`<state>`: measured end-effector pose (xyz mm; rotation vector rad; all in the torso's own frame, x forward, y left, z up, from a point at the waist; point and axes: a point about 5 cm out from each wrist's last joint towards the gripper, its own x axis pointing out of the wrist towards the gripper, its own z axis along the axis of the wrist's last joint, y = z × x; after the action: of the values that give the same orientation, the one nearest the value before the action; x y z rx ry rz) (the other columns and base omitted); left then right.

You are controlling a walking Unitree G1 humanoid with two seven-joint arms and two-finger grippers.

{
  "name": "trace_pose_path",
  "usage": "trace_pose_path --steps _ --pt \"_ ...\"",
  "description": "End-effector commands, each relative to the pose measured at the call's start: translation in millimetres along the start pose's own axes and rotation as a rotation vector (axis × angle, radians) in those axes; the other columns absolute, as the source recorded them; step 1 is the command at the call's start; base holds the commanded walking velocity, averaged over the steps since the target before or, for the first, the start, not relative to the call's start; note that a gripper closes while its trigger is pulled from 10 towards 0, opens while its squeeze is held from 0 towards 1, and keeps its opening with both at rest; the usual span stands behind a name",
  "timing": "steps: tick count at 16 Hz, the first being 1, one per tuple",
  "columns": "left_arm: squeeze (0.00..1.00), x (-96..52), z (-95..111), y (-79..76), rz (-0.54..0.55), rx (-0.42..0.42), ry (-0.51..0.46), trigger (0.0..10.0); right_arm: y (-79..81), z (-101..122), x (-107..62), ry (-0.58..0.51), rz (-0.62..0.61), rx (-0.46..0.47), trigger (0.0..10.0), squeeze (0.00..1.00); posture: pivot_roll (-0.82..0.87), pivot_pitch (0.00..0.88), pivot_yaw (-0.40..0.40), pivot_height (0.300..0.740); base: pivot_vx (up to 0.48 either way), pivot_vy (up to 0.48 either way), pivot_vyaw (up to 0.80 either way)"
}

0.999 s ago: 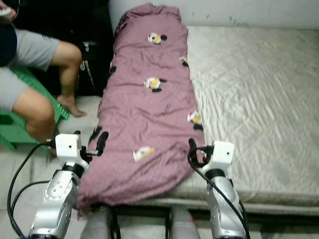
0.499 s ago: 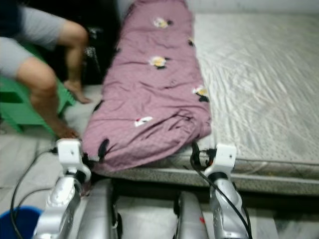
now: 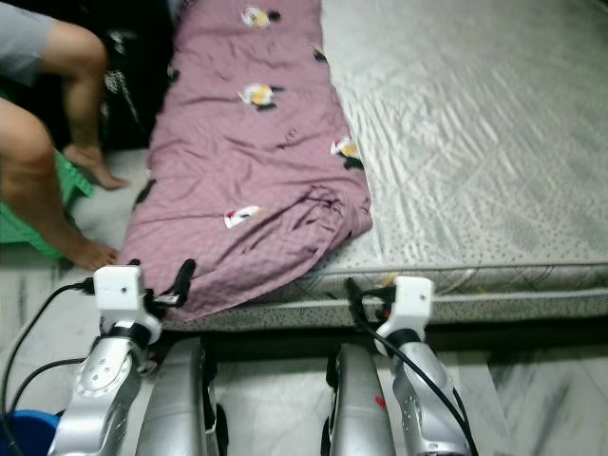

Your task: Clean up the room

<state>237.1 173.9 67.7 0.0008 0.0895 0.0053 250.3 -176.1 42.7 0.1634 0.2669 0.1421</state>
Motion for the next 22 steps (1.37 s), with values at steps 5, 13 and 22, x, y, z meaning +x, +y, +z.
trace_pose_path --steps 5,13,22 --pt "0.00 -22.5 -3 33.4 0.111 0.054 0.055 10.0 11.6 39 32.9 -0.097 0.079 0.009 10.0 0.00 0.05 0.236 0.016 0.581 0.000 0.000 0.00" --pt "0.00 -41.8 21 28.4 0.055 0.069 0.054 10.0 49.9 65 65.5 -0.118 0.231 0.077 10.0 0.00 0.13 0.345 0.025 0.581 0.000 0.000 0.00" --pt "0.00 -47.9 29 27.7 0.058 0.070 0.084 10.0 58.6 86 82.8 -0.153 -0.009 0.047 8.9 0.00 0.15 0.368 0.027 0.581 0.000 0.000 0.00"
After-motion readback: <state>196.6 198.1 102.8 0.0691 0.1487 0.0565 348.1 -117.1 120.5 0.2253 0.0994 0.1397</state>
